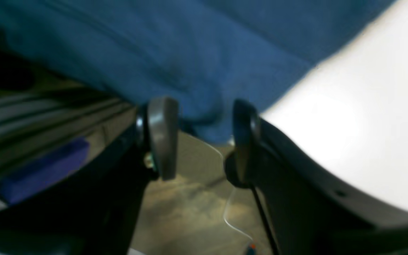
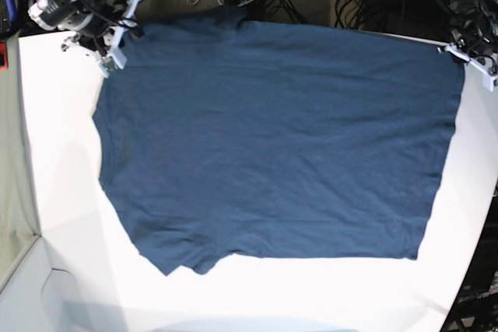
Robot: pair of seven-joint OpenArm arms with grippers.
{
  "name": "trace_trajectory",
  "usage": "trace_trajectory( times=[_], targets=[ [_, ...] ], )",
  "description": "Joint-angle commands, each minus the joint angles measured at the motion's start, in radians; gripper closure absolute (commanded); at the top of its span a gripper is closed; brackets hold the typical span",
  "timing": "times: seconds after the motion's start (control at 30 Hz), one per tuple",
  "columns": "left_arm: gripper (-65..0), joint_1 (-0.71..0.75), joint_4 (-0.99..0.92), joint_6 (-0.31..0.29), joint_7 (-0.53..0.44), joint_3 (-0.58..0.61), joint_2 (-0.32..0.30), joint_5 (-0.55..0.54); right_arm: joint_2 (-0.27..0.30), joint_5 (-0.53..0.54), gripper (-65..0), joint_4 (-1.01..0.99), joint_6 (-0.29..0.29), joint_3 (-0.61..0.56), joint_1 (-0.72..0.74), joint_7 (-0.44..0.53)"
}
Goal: Layout the t-shirt on the table in an organized manner, then fold the t-shirt properly
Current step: 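Hold the shirt corners with both grippers, adjusting the right gripper's grip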
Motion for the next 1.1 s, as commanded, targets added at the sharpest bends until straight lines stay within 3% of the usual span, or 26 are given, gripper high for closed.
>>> trace_trajectory(
  times=[0.0,0.77,0.87,1.07],
  targets=[
    [0.0,0.005,0.001,-0.004,0.036,0.001,-0.001,0.009,0.008,0.006,-26.8,0.015,-0.001,0.006,-0.009,0.011],
    [0.0,0.004,0.001,-0.004,0.036,0.001,-0.001,0.005,0.011,0.003,-25.9,-0.157,-0.001,0.007,0.043,0.023],
    [0.0,0.004,0.001,-0.004,0.036,0.001,-0.001,0.003,0.013,0.003,-21.1,-0.186,-0.001,0.007,0.056,0.027],
    [0.0,0.004,0.001,-0.004,0.036,0.001,-0.001,0.002,0.016,0.003,-1.5,-0.206,-0.001,0.01,0.073,0.072]
  ],
)
